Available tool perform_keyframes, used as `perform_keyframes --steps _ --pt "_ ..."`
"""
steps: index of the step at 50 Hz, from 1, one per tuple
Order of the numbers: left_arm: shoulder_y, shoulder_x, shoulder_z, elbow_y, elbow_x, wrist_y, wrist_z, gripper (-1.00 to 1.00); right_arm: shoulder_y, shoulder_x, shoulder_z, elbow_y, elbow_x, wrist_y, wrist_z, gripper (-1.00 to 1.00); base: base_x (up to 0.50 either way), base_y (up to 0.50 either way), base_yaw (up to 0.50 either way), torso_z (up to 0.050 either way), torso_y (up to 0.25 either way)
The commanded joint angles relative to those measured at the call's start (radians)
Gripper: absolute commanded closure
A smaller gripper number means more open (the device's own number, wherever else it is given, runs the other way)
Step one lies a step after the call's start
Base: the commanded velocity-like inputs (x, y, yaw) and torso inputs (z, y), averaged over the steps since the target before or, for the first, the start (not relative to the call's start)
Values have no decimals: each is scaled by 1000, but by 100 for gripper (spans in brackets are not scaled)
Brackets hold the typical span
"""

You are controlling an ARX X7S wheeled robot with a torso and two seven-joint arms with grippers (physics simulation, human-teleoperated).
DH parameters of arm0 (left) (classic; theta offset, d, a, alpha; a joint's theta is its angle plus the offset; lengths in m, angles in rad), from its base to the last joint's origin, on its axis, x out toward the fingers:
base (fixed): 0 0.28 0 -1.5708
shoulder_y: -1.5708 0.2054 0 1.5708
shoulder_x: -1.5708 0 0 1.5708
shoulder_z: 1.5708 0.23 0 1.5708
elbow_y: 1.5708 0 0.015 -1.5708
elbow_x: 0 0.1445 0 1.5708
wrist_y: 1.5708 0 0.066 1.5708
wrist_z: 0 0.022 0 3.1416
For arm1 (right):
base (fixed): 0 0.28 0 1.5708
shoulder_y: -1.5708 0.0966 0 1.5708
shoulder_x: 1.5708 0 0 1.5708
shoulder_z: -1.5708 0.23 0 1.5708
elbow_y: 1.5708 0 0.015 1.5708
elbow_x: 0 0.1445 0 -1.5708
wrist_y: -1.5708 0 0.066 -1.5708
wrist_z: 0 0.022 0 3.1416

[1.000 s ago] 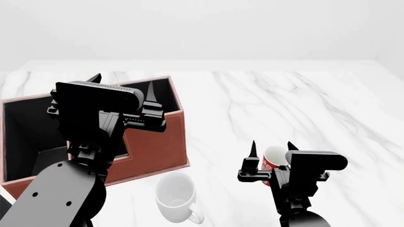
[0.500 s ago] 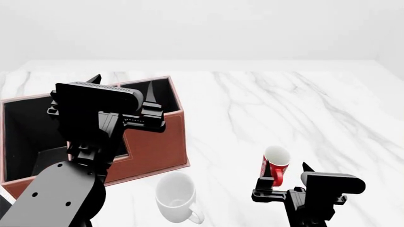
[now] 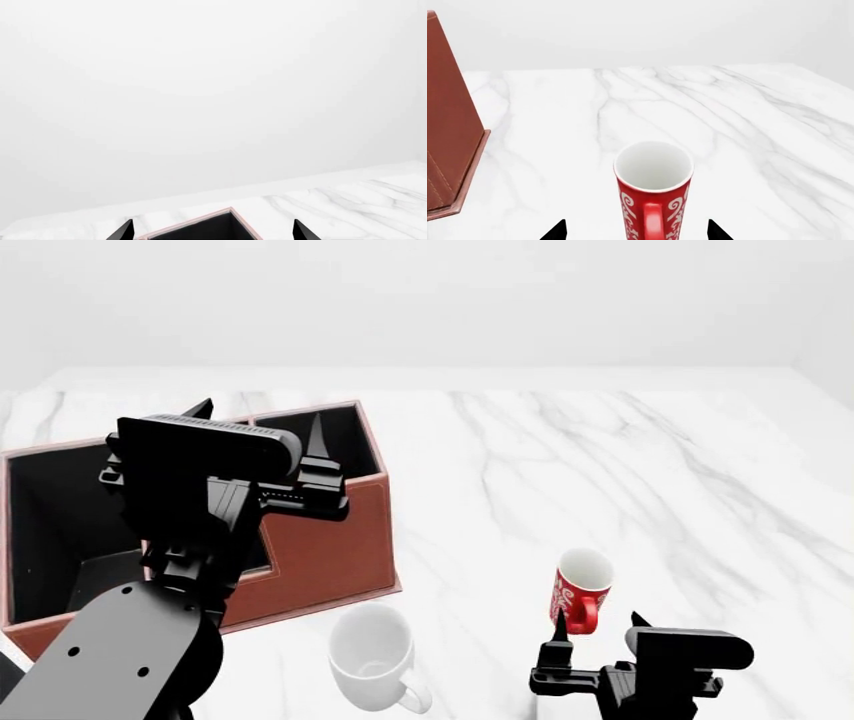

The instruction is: Pick up the red mug and place it to the right of the caddy.

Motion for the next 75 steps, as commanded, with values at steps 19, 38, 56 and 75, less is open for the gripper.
perform_keyframes --steps 19,38,56,75 --pt "19 -10 -4 -12 -16 25 -8 -100 64 -5 -31 136 -26 -12 23 -100 0 0 0 0 0" --pt "24 -15 0 -15 -25 32 -16 -100 96 -6 -33 185 -21 -26 29 -100 0 0 0 0 0" --pt "31 -20 2 -23 -33 44 -23 -100 109 -5 -40 225 -18 -40 31 -100 0 0 0 0 0" --pt "36 -25 3 -32 -42 55 -29 -100 163 -12 -54 338 -17 -58 23 -100 0 0 0 0 0"
